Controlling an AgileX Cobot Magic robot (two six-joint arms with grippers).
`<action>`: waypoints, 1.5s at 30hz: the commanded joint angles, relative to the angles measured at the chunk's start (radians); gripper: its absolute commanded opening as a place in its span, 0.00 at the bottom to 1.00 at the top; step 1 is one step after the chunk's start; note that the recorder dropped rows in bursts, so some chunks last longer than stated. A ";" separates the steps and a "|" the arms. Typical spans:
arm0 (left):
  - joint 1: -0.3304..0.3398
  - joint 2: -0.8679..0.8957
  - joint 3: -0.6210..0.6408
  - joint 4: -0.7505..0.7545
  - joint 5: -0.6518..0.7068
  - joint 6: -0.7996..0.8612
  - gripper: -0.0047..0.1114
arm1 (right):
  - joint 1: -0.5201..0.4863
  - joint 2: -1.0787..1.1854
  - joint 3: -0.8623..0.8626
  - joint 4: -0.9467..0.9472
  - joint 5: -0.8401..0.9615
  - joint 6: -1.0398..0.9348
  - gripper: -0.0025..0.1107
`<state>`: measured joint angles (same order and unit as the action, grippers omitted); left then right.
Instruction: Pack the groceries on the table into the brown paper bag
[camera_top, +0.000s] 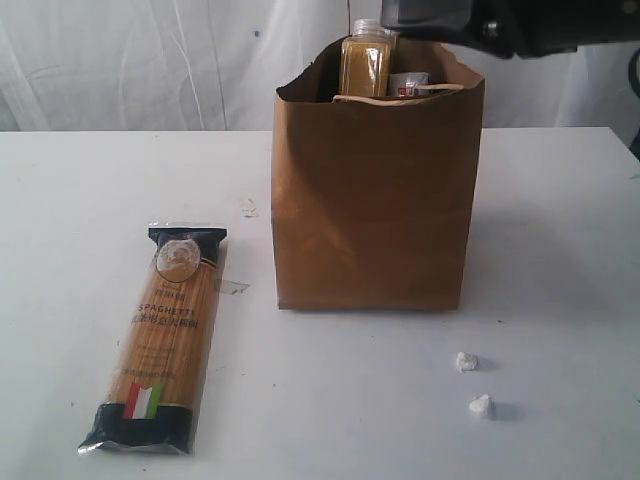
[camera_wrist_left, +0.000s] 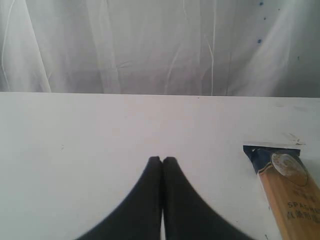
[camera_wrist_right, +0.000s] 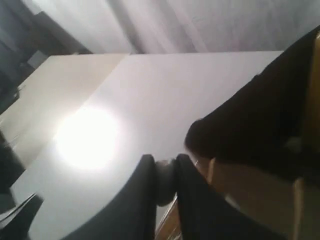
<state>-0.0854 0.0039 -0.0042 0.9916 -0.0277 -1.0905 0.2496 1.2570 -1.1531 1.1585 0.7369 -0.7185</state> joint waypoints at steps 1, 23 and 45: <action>-0.008 -0.004 0.004 0.011 -0.004 0.000 0.04 | 0.000 0.113 -0.076 -0.055 -0.180 -0.003 0.02; -0.008 -0.004 0.004 0.011 -0.004 0.000 0.04 | 0.000 0.236 -0.094 -0.231 -0.218 0.004 0.19; -0.008 -0.004 0.004 0.011 -0.004 0.000 0.04 | -0.002 -0.173 -0.007 -1.424 -0.155 0.827 0.02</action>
<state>-0.0854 0.0039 -0.0042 0.9916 -0.0277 -1.0905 0.2496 1.1401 -1.2088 -0.0416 0.5684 -0.1065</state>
